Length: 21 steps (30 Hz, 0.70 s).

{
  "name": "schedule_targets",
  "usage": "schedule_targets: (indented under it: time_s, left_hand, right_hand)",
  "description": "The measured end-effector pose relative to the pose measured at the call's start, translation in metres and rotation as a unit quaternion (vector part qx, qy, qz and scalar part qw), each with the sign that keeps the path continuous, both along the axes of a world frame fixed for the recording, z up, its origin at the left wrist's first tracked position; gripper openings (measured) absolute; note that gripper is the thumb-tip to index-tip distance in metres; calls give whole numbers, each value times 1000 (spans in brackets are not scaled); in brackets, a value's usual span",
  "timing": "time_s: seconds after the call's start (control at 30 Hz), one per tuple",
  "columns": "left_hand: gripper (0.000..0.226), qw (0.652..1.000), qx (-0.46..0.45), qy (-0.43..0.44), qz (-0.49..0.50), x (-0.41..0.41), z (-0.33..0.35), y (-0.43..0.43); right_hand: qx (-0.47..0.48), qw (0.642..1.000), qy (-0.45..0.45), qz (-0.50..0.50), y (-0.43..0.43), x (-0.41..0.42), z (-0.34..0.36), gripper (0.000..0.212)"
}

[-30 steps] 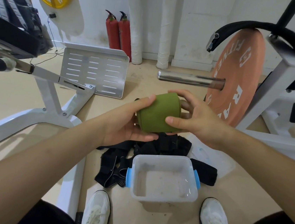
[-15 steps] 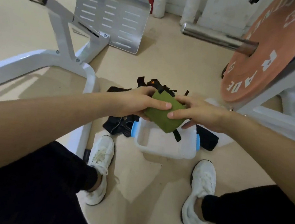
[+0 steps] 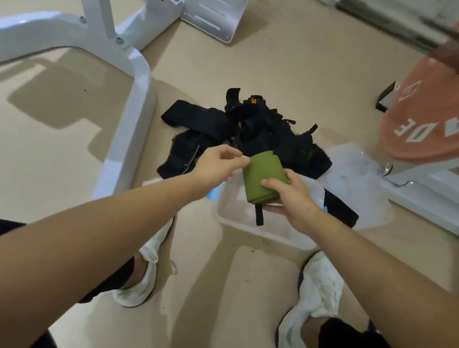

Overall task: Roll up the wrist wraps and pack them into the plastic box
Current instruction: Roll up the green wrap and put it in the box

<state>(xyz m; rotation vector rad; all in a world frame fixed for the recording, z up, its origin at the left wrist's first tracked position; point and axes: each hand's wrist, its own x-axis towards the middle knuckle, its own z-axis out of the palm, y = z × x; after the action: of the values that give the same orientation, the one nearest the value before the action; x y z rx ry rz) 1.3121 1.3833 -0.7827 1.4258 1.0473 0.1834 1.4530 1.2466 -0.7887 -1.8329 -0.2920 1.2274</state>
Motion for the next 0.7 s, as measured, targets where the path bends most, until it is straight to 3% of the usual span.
schedule_targets:
  time_s: [0.1, 0.27, 0.43, 0.47, 0.6, 0.7]
  left_hand:
    - [38, 991, 103, 70, 37, -16, -49, 4]
    - [55, 990, 99, 93, -46, -35, -100, 0]
    - [49, 992, 97, 63, -40, -42, -118, -4]
    - [49, 993, 99, 58, -41, -42, -119, -4]
    - [47, 994, 97, 37, -42, -43, -121, -3]
    - [47, 995, 89, 30, -35, -43, -123, -5]
  right_hand:
    - [-51, 998, -10, -24, 5, -2, -52, 49]
    - [-95, 994, -8, -54, 25, -9, -115, 56]
    - [-69, 980, 159, -98, 44, -10, -155, 46]
    - [-99, 983, 135, -75, 45, -10, -161, 45]
    - [-164, 979, -119, -3, 44, -3, -172, 57]
    - [-121, 980, -148, -62, 40, 0, -170, 44]
